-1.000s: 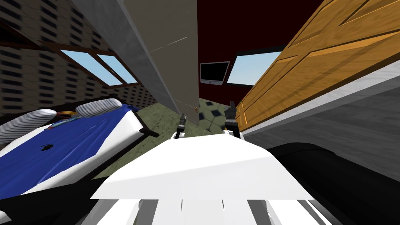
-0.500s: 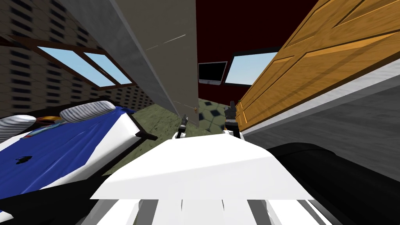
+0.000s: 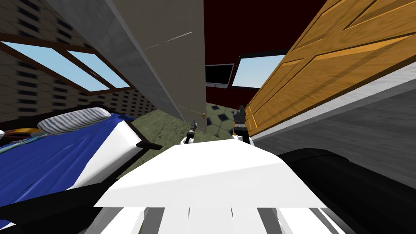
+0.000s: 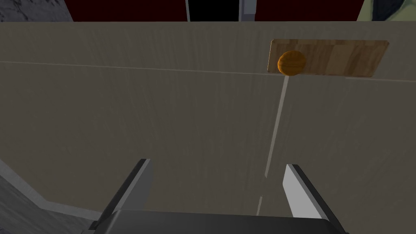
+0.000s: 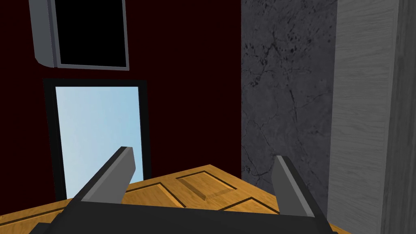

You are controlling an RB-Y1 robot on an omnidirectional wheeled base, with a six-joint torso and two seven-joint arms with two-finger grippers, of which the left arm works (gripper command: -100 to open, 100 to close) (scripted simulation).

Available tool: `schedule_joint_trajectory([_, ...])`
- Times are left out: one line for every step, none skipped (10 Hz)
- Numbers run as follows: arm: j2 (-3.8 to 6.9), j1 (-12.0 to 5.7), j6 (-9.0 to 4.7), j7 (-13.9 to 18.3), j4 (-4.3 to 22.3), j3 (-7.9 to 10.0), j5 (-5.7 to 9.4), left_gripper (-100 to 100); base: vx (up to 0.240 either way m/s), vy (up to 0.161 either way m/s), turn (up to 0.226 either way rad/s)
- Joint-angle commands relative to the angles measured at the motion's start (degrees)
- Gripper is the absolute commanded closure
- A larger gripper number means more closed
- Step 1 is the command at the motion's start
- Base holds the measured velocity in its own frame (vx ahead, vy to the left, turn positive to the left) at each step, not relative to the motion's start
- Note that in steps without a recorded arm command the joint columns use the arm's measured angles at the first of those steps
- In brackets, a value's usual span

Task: Push the door open

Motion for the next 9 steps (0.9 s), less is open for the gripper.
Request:
schedule_joint_trajectory([0.0, -1.05, -0.49, 0.4, 2.66, -0.38, -0.44, -100, 0.064, 0.054, -0.136])
schedule_joint_trajectory([-0.07, -1.78, -0.7, 0.6, 4.24, -0.63, -0.74, -100, 0.071, 0.07, -0.1])
schedule_joint_trajectory([-0.16, -2.43, -0.89, 0.78, 5.81, -0.84, -1.0, -100, 0.06, 0.064, -0.092])
schedule_joint_trajectory([-0.25, -3.08, -1.09, 0.96, 7.29, -1.06, -1.26, -100, 0.057, 0.055, -0.086])
schedule_joint_trajectory([-0.34, -3.72, -1.28, 1.14, 8.76, -1.28, -1.52, -100, 0.066, 0.056, -0.094])
schedule_joint_trajectory([-0.43, -4.37, -1.47, 1.32, 10.24, -1.49, -1.77, -100, 0.058, 0.065, -0.079])
schedule_joint_trajectory([-0.43, -4.37, -1.47, 1.32, 10.24, -1.49, -1.77, -100, 0.035, 0.052, -0.036])
schedule_joint_trajectory([-0.62, -5.42, -1.78, 1.61, 12.65, -1.85, -2.2, -100, 0.047, 0.061, -0.107])
schedule_joint_trajectory([-0.72, -5.94, -1.93, 1.75, 13.82, -2.02, -2.4, -100, 0.055, 0.068, -0.108])
